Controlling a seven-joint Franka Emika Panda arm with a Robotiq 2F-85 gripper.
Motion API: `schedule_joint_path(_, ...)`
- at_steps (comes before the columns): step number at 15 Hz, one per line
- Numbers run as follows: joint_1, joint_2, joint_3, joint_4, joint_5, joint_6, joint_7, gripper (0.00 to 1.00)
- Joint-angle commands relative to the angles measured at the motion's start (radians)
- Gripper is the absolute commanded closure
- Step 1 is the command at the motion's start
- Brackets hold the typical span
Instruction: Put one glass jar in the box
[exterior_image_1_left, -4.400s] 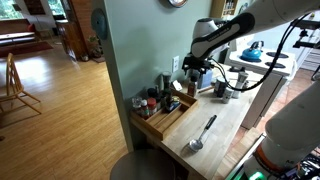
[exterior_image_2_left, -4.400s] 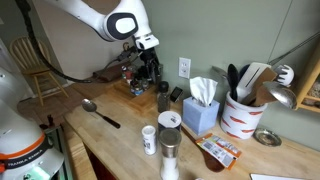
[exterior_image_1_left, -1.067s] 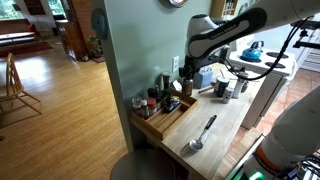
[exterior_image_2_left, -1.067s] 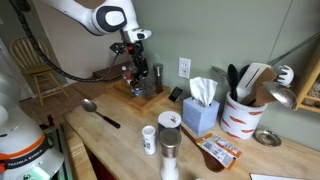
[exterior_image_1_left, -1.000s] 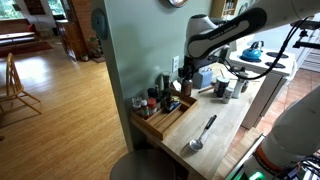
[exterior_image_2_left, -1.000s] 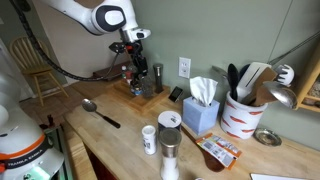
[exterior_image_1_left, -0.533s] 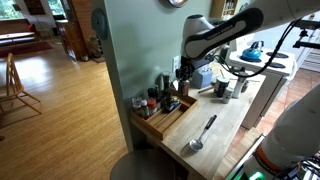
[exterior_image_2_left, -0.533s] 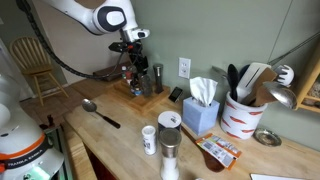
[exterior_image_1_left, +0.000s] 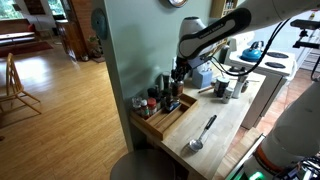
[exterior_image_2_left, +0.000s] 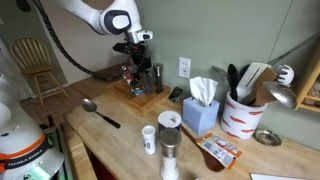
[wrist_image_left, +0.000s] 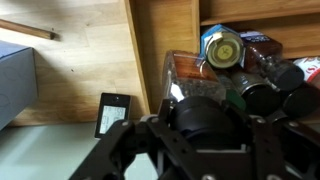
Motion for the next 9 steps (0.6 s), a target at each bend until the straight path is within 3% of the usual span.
schedule_joint_path(1, 0.011, 0.046, -0.015, 0.035, 0.037, 0.058, -0.059, 0.7)
schedule_joint_path(9, -0.005, 0.119, -0.021, 0.072, -0.019, 0.124, -0.057, 0.7)
